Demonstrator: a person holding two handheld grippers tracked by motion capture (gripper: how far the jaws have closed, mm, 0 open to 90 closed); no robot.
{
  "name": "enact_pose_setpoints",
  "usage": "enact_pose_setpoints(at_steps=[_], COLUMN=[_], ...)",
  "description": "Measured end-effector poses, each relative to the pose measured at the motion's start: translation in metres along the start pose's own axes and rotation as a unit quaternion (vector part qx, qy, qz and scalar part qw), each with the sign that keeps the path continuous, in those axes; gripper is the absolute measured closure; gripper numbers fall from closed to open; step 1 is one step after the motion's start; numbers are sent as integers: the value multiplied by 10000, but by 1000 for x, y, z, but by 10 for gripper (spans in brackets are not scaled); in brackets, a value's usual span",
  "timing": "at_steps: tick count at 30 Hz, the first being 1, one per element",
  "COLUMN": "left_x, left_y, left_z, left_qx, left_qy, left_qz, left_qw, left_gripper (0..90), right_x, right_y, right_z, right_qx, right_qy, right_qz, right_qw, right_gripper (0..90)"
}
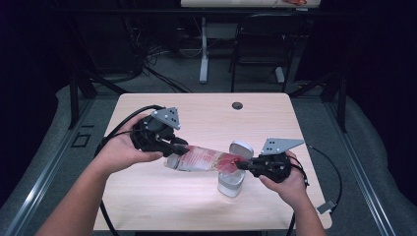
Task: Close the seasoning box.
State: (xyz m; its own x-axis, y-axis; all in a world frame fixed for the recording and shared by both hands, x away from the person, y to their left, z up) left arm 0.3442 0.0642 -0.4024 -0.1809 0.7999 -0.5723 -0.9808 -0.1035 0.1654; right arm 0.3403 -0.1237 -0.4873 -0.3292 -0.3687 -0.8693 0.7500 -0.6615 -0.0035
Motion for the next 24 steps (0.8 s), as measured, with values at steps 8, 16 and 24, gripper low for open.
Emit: enact_pose_setpoints(at_steps=[8,16,24], left_x=[-1,-4,-6], left_y=[0,1,1], left_z=[-1,-1,-1], left_qx=[0,-4,-11], left_qy=[-9,-31,-48], left_qz=[-2,-26,-25], left_qw=[10000,10000,10000], left_gripper=[756,754,754], right_x=[1,3,4], right_y=[1,3,4], right_z=[-1,-2,-2], right_qx=[1,7,15], right_qy=[-8,-38,-52], right_qz=[-33,-26,-32], right_qw=[10000,10000,10000], right_gripper=[870,869,869])
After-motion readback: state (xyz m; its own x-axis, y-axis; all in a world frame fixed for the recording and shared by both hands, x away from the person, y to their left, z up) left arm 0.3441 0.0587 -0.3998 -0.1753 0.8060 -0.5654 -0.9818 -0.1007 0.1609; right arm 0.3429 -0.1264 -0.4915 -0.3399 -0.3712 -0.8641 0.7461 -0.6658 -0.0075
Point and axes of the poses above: each handheld gripper's, and its own axes: z roughly backward along the jaws, x roughly out of its underside, y roughly to its right, the point moved 10 cm from there along -z, roughly forward along the jaws, and after that the axes turned 13 degrees about x, right-handed, at the moved point
